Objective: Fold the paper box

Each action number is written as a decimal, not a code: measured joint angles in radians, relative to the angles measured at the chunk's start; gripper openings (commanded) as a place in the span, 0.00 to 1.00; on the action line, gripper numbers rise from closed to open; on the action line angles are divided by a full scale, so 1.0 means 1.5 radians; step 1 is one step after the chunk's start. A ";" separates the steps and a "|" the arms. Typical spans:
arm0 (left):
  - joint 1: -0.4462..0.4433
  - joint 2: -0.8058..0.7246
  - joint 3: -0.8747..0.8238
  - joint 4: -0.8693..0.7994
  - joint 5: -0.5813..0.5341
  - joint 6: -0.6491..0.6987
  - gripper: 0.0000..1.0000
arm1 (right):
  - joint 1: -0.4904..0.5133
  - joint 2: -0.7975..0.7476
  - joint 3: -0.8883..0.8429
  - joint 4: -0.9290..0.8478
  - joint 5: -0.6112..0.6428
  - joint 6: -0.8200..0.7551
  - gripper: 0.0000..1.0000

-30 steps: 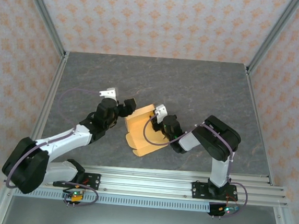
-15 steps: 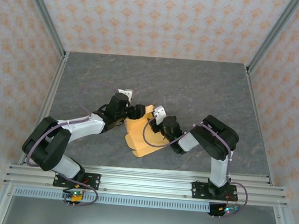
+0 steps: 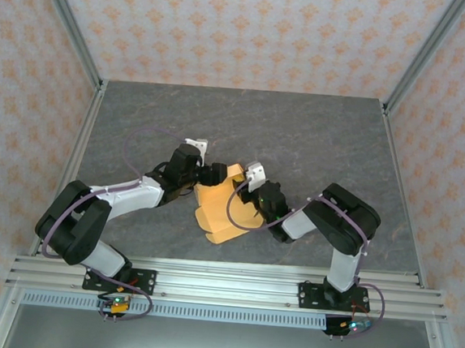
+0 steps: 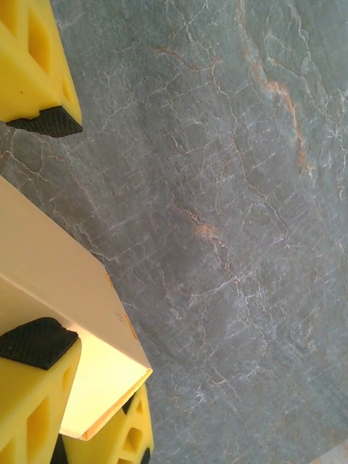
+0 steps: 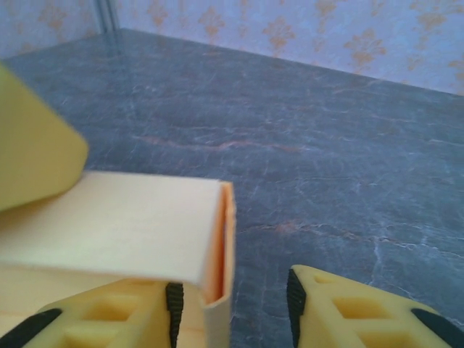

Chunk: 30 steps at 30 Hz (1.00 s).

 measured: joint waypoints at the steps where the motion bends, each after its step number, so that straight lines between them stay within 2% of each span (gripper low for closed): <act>1: 0.000 0.001 0.000 0.001 0.004 0.000 0.73 | 0.001 0.001 0.000 0.007 0.011 0.005 0.33; 2: 0.000 0.002 0.000 0.003 0.007 0.000 0.73 | 0.002 0.004 0.000 0.013 0.020 0.010 0.29; 5: -0.001 0.007 0.000 0.011 0.016 -0.003 0.73 | 0.017 0.028 0.009 0.030 0.055 0.021 0.27; 13: -0.001 0.026 0.000 0.044 0.039 -0.028 0.72 | 0.083 0.156 0.067 0.098 0.272 0.040 0.23; 18: -0.002 0.035 0.000 0.058 0.047 -0.036 0.72 | 0.091 0.173 0.079 0.106 0.350 0.057 0.20; 20: -0.002 0.036 0.000 0.062 0.049 -0.036 0.73 | 0.093 0.173 0.079 0.106 0.368 0.059 0.21; 24: -0.005 0.037 0.000 0.063 0.051 -0.039 0.72 | 0.092 0.173 0.080 0.101 0.386 0.068 0.34; 26: -0.006 0.038 0.000 0.063 0.050 -0.041 0.72 | 0.089 0.173 0.078 0.101 0.377 0.072 0.38; 30: -0.006 0.038 0.000 0.062 0.050 -0.048 0.73 | 0.079 0.160 0.049 0.097 0.321 0.068 0.40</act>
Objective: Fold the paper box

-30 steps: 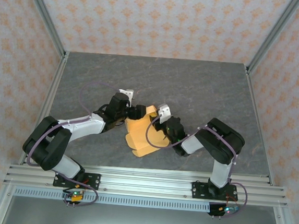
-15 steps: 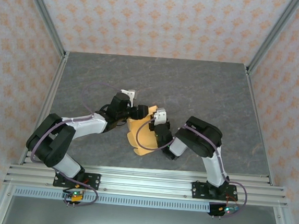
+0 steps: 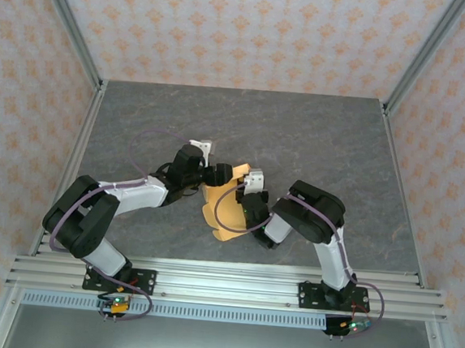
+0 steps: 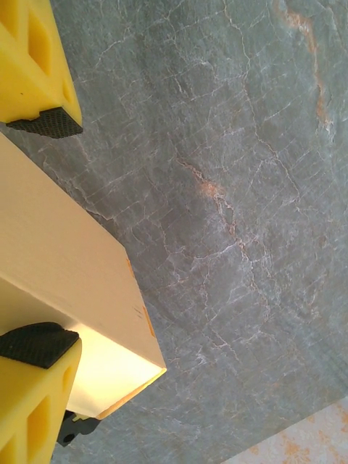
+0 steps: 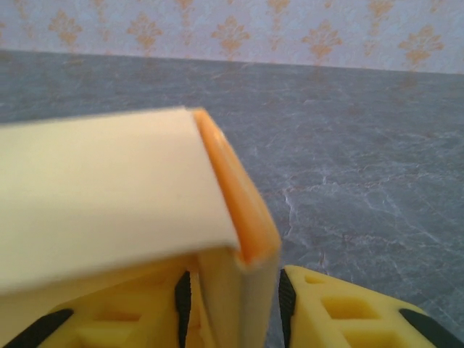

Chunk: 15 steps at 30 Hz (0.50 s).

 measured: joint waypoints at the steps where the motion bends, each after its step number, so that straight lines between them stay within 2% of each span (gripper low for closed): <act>1: 0.000 0.000 0.000 0.000 -0.001 -0.003 0.72 | -0.002 -0.008 -0.009 -0.006 -0.014 -0.001 0.40; 8: 0.000 0.000 0.000 -0.001 -0.004 -0.005 0.72 | -0.022 -0.050 -0.039 -0.034 -0.086 0.001 0.43; 15: 0.000 0.000 0.000 -0.001 -0.004 -0.010 0.72 | -0.028 -0.035 0.002 -0.067 -0.086 0.012 0.41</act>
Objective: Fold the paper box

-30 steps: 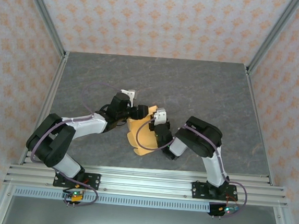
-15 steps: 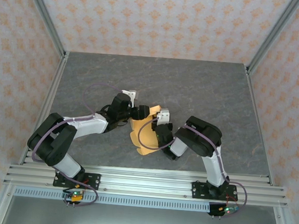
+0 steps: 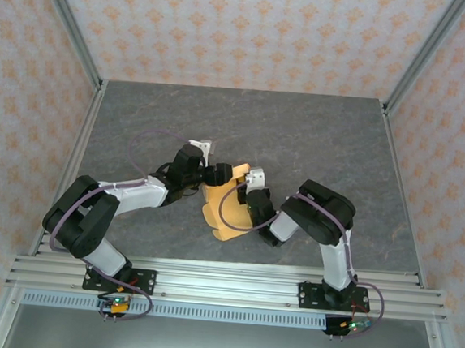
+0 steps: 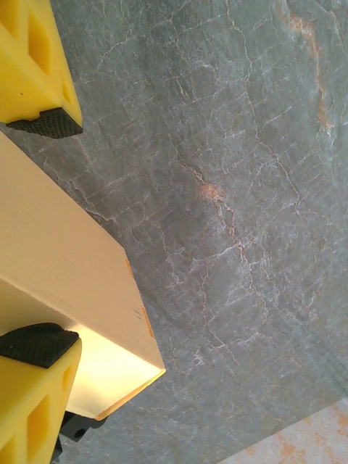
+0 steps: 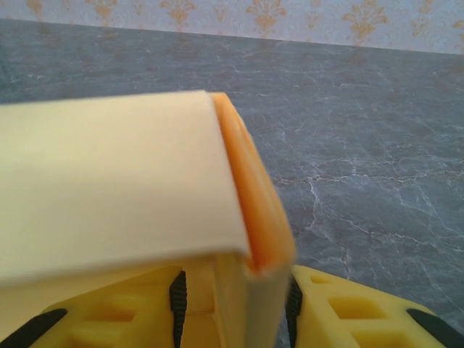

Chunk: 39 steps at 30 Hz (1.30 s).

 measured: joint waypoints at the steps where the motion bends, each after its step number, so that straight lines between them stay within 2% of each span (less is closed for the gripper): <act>1: 0.000 0.000 0.000 0.000 -0.001 -0.001 0.72 | 0.000 0.006 0.011 -0.004 0.006 0.004 0.39; 5: 0.000 0.000 0.000 0.000 -0.003 -0.010 0.72 | 0.001 0.043 0.040 -0.006 0.045 0.028 0.32; 12: 0.000 0.005 0.000 0.007 0.000 -0.013 0.72 | 0.007 0.071 0.050 -0.005 0.136 0.058 0.29; 15: -0.001 0.009 0.000 0.013 0.003 -0.013 0.72 | 0.007 0.071 0.047 -0.008 0.171 0.064 0.30; 19: -0.004 0.016 0.000 0.025 0.006 -0.019 0.72 | 0.006 0.071 0.042 -0.005 0.182 0.073 0.38; 22: -0.004 0.019 0.002 0.027 0.009 -0.030 0.72 | -0.005 0.071 0.015 0.041 0.129 0.067 0.45; 26: -0.004 0.019 0.003 0.025 0.010 -0.031 0.72 | -0.020 0.035 -0.026 0.060 0.017 0.042 0.55; 32: -0.004 0.019 0.017 0.000 0.009 -0.030 0.73 | -0.047 -0.075 -0.096 0.057 -0.117 0.011 0.60; 39: -0.004 0.017 0.031 -0.031 0.007 -0.019 0.73 | -0.076 -0.226 -0.160 -0.047 -0.188 0.007 0.60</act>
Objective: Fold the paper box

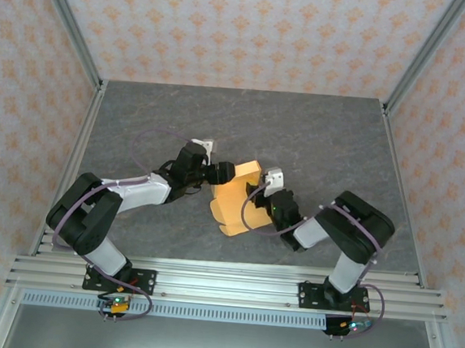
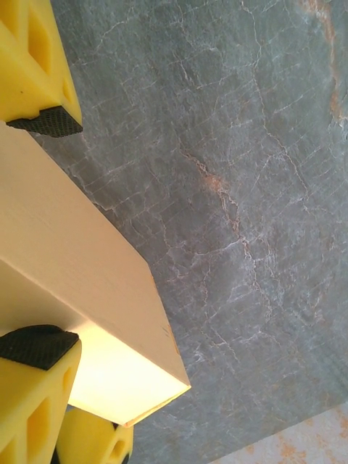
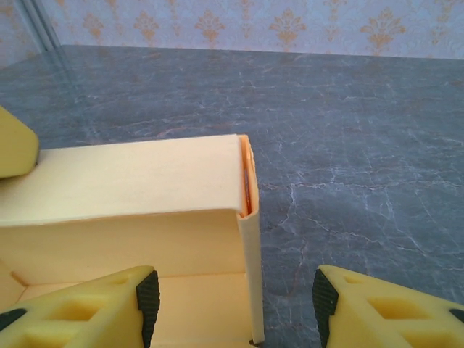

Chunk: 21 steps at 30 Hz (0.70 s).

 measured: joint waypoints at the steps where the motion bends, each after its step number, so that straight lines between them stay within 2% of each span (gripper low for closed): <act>1: 0.000 -0.002 0.002 -0.005 -0.003 0.003 0.74 | -0.001 -0.027 -0.003 -0.027 -0.005 0.005 0.60; 9: 0.001 -0.021 0.015 -0.066 -0.014 0.018 0.81 | -0.007 -0.272 0.001 -0.225 -0.017 0.086 0.59; 13: 0.002 -0.024 0.031 -0.098 -0.015 0.033 0.84 | -0.020 -0.324 0.017 -0.305 -0.016 0.113 0.60; 16: 0.002 -0.037 0.049 -0.134 -0.015 0.053 0.91 | -0.023 -0.333 0.045 -0.364 -0.017 0.126 0.60; 18: 0.002 -0.049 0.068 -0.160 -0.015 0.073 0.99 | -0.027 -0.347 0.055 -0.392 -0.017 0.136 0.62; 21: 0.002 -0.070 0.110 -0.192 -0.014 0.115 1.00 | -0.051 -0.381 0.057 -0.419 -0.018 0.165 0.68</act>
